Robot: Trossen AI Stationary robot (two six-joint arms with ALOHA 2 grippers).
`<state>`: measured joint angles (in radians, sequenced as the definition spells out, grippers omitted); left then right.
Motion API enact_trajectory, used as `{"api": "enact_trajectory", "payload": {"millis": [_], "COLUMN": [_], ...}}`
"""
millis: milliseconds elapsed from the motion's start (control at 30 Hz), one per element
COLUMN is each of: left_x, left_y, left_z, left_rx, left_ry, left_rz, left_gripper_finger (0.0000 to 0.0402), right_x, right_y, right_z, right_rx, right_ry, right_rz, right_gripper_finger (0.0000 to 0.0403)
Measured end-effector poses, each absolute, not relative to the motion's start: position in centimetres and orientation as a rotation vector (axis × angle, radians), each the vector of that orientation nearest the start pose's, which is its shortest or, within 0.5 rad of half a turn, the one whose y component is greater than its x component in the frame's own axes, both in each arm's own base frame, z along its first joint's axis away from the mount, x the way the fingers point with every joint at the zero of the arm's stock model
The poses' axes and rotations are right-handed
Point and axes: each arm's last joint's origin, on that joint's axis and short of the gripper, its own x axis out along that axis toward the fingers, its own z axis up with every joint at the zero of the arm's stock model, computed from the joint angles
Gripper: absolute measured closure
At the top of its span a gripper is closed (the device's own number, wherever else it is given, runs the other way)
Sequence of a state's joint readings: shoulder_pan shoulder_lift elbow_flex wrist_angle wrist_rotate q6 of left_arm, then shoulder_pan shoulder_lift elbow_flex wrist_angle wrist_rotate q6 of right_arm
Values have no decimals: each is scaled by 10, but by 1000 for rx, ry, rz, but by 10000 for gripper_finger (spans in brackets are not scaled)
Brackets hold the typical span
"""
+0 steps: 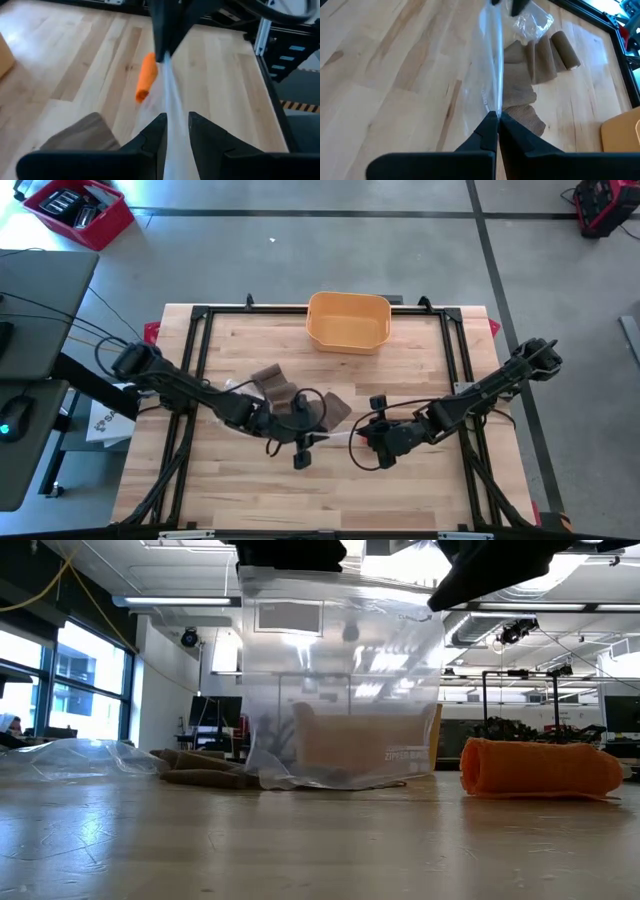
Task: Roll bandage
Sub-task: Open the bottom transparent zip bag
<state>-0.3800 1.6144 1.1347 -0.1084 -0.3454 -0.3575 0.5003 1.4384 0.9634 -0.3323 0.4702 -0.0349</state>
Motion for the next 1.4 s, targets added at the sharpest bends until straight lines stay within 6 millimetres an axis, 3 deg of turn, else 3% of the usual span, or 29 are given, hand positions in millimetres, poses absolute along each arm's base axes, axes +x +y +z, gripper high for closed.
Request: {"api": "enact_trajectory", "payload": {"millis": [433,767,1100,1400], "left_x": [335,331,329,329], "left_y": [-123,-122,-113,-118], "left_z": [243,238,248,254], "left_rx": [-167,-198,-112,-113], "left_ry": [604,668,721,707], "left_rz": [97,126,152,144], "left_gripper_finger": [336,386,400,401], "right_x": [265,265,267,268], "right_y": [130,130,128,129], "right_z": [239,239,240,240], "right_rx": [-407,-401,-395,-407], "right_ry": [714,714,706,698], "right_rz": [40,38,29,48], "right_gripper_finger": [403,403,403,403]}}
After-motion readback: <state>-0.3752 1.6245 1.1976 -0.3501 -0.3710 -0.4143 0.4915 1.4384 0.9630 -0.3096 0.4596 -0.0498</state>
